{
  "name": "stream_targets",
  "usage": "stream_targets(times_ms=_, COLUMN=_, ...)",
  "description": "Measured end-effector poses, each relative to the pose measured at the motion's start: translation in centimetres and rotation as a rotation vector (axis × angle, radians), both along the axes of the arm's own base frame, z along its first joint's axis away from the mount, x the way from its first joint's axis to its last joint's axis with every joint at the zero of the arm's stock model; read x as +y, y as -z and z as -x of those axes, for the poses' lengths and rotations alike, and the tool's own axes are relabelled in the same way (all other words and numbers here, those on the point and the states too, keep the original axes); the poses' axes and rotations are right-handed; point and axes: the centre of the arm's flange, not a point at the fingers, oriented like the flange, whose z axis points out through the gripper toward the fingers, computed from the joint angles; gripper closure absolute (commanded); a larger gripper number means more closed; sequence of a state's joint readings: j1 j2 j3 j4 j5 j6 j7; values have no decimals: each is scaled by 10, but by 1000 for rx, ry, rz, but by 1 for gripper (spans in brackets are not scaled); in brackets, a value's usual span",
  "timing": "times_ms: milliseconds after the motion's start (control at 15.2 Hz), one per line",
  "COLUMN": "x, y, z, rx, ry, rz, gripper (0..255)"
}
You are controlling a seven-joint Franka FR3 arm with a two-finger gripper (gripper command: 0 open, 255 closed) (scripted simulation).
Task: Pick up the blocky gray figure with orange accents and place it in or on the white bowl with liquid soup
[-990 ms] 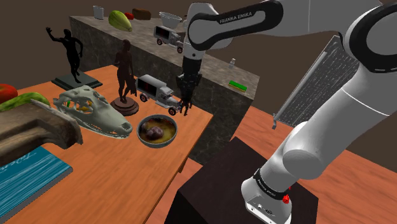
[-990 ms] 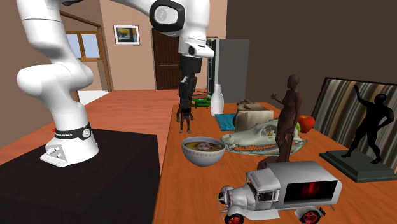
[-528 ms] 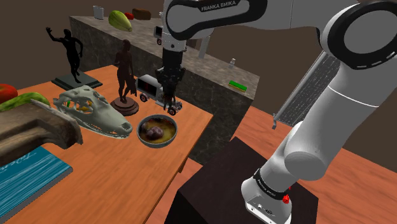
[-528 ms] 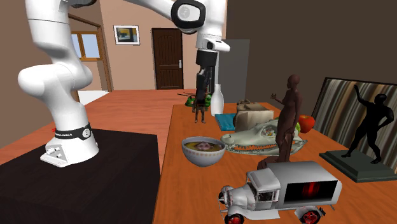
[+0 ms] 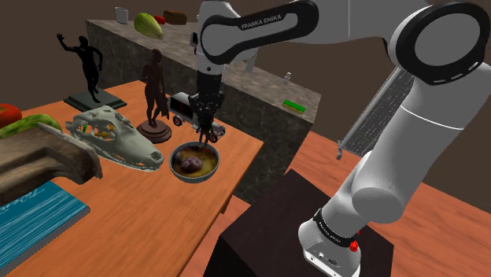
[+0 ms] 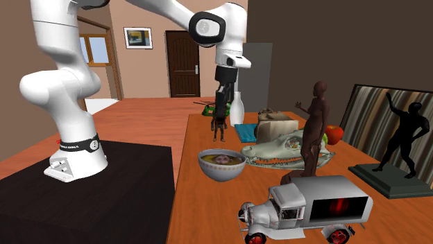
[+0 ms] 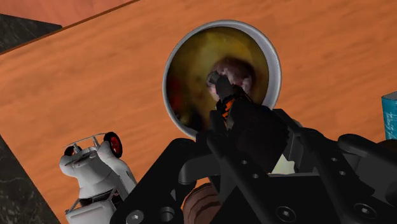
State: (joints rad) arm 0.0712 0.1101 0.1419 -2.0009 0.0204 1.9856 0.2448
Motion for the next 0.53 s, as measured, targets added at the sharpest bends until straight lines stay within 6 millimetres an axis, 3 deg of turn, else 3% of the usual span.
stream_targets(times_ms=528, x=0, y=43, z=1, rx=0, ry=0, rz=0, gripper=255)
